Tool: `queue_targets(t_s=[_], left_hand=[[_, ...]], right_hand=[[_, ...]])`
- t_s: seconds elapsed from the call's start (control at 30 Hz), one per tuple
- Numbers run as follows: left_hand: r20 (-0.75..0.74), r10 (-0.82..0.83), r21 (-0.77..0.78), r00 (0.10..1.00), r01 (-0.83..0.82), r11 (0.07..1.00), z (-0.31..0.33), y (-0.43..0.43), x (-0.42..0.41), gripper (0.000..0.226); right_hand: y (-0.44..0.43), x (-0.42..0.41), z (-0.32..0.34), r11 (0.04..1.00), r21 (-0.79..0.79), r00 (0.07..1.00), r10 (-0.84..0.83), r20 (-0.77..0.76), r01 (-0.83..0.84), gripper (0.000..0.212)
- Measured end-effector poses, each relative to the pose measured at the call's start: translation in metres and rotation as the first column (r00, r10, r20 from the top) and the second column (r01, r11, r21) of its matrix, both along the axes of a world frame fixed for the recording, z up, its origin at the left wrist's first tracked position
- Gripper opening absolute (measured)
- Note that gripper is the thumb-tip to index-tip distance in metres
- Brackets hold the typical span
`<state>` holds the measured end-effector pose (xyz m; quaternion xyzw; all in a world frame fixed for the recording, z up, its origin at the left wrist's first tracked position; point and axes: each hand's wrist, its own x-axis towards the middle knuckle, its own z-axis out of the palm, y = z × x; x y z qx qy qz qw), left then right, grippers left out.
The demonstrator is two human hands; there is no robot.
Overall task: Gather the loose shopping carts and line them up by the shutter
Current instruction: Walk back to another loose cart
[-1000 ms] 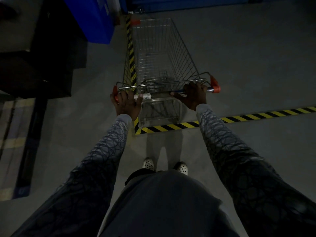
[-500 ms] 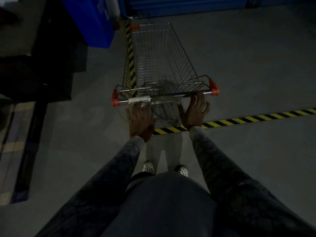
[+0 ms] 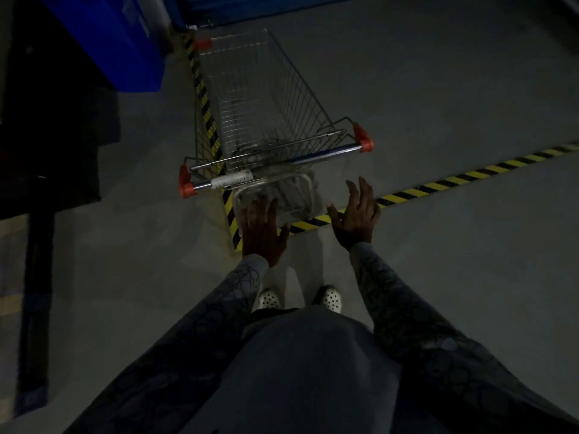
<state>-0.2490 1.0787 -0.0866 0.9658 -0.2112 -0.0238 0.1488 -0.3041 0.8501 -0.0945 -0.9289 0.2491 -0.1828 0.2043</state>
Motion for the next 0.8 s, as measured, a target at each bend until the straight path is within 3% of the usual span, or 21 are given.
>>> queue_targets(t_s=[0.1, 0.23, 0.37, 0.4, 0.47, 0.53, 0.67, 0.8], left_hand=[[-0.027, -0.077, -0.048, 0.997, 0.076, 0.996, -0.002, -0.015, -0.005, 0.07], [-0.015, -0.245, -0.096, 0.969, 0.242, 0.965, -0.025, -0.048, -0.02, 0.072], [-0.156, -0.411, -0.236, 0.898, 0.37, 0.899, -0.019, -0.119, -0.059, 0.064], [-0.28, -0.457, -0.297, 0.844, 0.377, 0.877, -0.017, -0.141, -0.07, 0.061], [-0.603, -0.495, -0.426, 0.625, 0.272, 0.863, -0.001, -0.183, -0.099, 0.05], [-0.757, -0.504, -0.488, 0.416, 0.152, 0.859, 0.022, -0.22, -0.132, 0.043], [-0.706, -0.667, -0.627, 0.236, 0.229, 0.745, 0.075, -0.282, -0.209, 0.042], [-0.609, -0.792, -0.757, 0.032, 0.275, 0.593, 0.137, -0.343, -0.308, 0.047]], right_hand=[[-0.006, -0.026, -0.002, 0.997, 0.047, 0.998, -0.054, -0.013, 0.055, 0.067], [-0.009, -0.084, -0.008, 0.96, 0.22, 0.983, -0.153, -0.097, 0.172, 0.068], [-0.005, -0.168, -0.039, 0.813, 0.427, 0.918, -0.333, -0.217, 0.396, 0.054], [-0.003, -0.19, -0.045, 0.749, 0.477, 0.888, -0.393, -0.238, 0.46, 0.048], [-0.007, -0.238, -0.053, 0.626, 0.538, 0.818, -0.511, -0.265, 0.565, 0.04], [-0.018, -0.284, -0.057, 0.541, 0.533, 0.738, -0.616, -0.275, 0.65, 0.035], [-0.046, -0.371, -0.058, 0.301, 0.563, 0.529, -0.794, -0.299, 0.77, 0.032], [-0.06, -0.464, -0.046, 0.184, 0.604, 0.417, -0.867, -0.272, 0.775, 0.035]])
